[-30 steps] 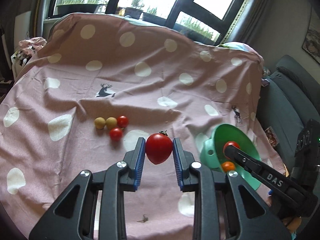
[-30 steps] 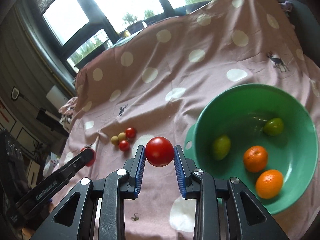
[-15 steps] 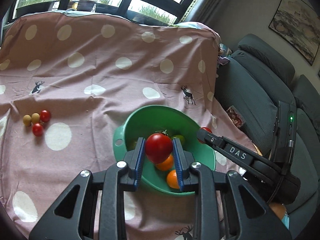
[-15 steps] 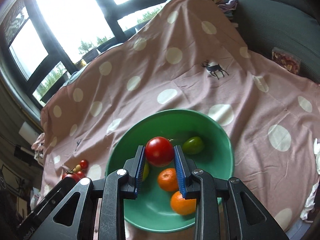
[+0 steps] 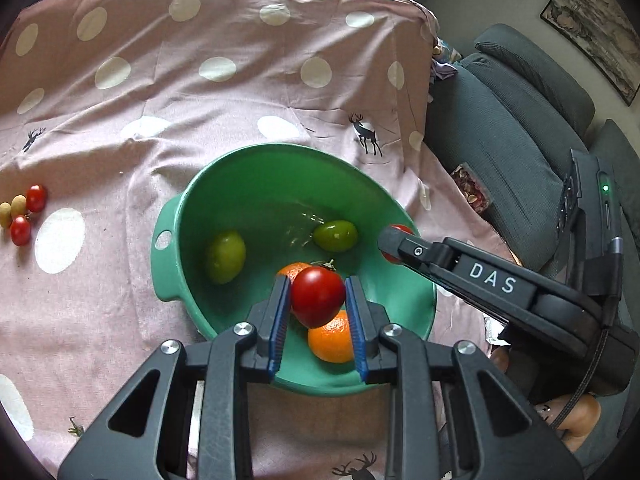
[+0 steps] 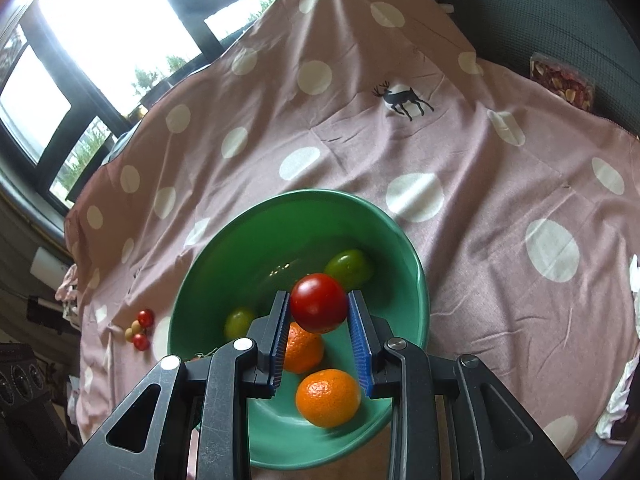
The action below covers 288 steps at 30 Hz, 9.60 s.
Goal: Organize fruits
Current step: 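Carry both tomatoes into the green bowl and open both grippers, then withdraw both grippers from the bowl toward the remaining tomatoes, then close the right gripper on a red tomato while the left gripper grasps another tomato, then carry both tomatoes into the green bowl and open both grippers, then withdraw both grippers from the bowl toward the two tan fruits, then close the right gripper on a tan fruit while the left gripper grasps the other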
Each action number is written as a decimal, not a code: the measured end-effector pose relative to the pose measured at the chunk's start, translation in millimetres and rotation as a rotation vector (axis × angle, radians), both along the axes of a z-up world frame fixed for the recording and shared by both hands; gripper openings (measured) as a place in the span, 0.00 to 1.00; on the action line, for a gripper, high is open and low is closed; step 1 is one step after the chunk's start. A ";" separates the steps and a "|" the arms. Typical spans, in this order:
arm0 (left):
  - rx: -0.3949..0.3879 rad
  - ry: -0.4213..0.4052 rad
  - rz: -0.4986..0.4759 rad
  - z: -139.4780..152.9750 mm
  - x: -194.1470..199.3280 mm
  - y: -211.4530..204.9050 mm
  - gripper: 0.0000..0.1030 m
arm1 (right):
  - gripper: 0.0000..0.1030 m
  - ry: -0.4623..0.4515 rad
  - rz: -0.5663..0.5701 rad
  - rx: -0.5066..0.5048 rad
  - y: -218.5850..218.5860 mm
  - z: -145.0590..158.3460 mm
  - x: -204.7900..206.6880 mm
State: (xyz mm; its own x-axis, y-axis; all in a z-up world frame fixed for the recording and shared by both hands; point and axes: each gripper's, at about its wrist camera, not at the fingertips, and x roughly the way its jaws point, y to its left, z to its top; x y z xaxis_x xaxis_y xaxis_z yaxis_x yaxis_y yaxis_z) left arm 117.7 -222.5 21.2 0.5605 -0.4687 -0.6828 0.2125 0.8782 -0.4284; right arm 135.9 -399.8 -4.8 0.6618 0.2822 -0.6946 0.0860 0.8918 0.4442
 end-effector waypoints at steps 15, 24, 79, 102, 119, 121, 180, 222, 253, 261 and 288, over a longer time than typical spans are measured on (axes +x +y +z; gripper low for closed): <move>0.016 0.026 -0.012 -7.6 3.2 -5.1 0.27 | 0.30 0.028 0.011 -0.017 1.6 -3.4 2.5; -0.018 -0.002 0.001 6.3 -8.1 8.4 0.51 | 0.45 -0.023 -0.002 -0.041 1.7 5.7 -2.7; -0.040 0.154 0.459 -40.6 31.6 255.9 0.52 | 0.41 0.193 0.552 0.133 284.0 -11.1 101.7; -0.037 0.186 0.404 -70.5 52.1 250.9 0.27 | 0.29 0.215 0.557 -0.033 305.9 -43.6 128.7; 0.023 0.076 0.413 -4.6 -26.8 207.6 0.27 | 0.28 0.044 0.486 0.004 231.6 19.0 49.9; 0.021 0.051 0.392 7.5 -37.1 196.7 0.27 | 0.28 0.009 0.466 0.013 215.9 29.1 33.7; 0.205 0.044 0.053 -18.5 16.4 -3.0 0.27 | 0.28 -0.054 0.018 -0.020 13.8 -14.7 -17.7; 0.183 -0.115 0.286 20.5 -67.1 110.9 0.93 | 0.92 -0.335 0.099 -0.080 48.2 15.7 -56.8; 0.108 0.065 0.662 -6.5 -67.1 278.9 0.58 | 0.35 0.105 0.592 0.017 318.3 -15.0 88.0; 0.111 0.060 0.651 -5.2 -46.9 283.2 0.58 | 0.34 0.129 0.581 -0.053 334.3 -29.9 99.4; 0.132 0.200 0.538 -49.6 61.7 253.9 0.39 | 0.27 0.029 0.452 0.068 201.6 5.9 41.7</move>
State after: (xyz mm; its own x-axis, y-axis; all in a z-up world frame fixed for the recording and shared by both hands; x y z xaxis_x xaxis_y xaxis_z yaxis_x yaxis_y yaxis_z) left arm 179.4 31.4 -28.4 0.5506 -0.0574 -0.8328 -0.3517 0.8889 -0.2937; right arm 177.6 -198.3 1.1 0.4421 0.5842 -0.6807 -0.2922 0.8112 0.5065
